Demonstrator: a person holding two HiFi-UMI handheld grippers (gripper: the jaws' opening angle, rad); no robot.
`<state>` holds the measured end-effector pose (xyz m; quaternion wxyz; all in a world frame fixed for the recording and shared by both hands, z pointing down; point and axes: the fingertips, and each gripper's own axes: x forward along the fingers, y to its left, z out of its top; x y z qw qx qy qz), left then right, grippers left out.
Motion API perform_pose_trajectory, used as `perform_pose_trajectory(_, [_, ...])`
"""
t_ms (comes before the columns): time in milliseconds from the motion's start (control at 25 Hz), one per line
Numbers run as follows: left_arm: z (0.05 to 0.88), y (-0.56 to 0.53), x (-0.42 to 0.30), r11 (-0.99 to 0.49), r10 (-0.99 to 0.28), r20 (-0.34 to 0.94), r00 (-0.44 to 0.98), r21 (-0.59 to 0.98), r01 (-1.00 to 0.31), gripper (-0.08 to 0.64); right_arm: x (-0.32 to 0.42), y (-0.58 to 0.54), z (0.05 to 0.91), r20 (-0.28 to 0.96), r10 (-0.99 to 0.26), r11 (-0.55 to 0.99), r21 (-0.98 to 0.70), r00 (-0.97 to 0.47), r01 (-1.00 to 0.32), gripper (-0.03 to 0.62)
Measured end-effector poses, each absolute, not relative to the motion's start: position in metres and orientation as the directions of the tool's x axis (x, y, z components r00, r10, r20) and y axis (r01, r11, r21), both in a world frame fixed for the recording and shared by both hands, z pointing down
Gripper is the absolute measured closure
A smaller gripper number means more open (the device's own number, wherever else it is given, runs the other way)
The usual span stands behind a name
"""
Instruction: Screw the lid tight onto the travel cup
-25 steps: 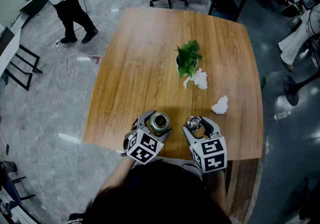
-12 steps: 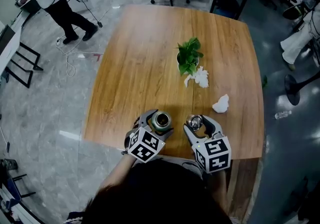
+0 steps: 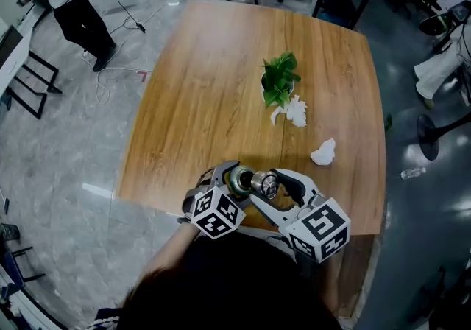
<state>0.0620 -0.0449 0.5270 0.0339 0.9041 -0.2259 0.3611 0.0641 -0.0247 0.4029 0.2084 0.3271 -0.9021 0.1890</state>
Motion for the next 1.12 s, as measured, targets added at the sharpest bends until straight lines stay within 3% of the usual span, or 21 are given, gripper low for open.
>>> perform_pose_trajectory(720, [0.525,-0.03,0.076,-0.934,-0.347,0.701,0.622,-0.202,-0.294,0.178,0.05,-0.016,0.432,0.659,-0.379,0.776,-0.156,-0.65,-0.611,0.33])
perform_pose_trajectory(960, [0.524,-0.027,0.081,-0.943,-0.313,0.68,0.663,-0.138,-0.303,0.178,0.049,-0.015,0.429,0.616,-0.382,0.782,-0.181,-0.688,-0.596,0.33])
perform_pose_trajectory(1120, [0.52,-0.018,0.087,-0.974,-0.222,0.661,0.717,-0.118,-0.193,0.178,0.05,-0.006,0.42,0.586,-0.348,0.841,-0.15,-0.732,-0.52,0.328])
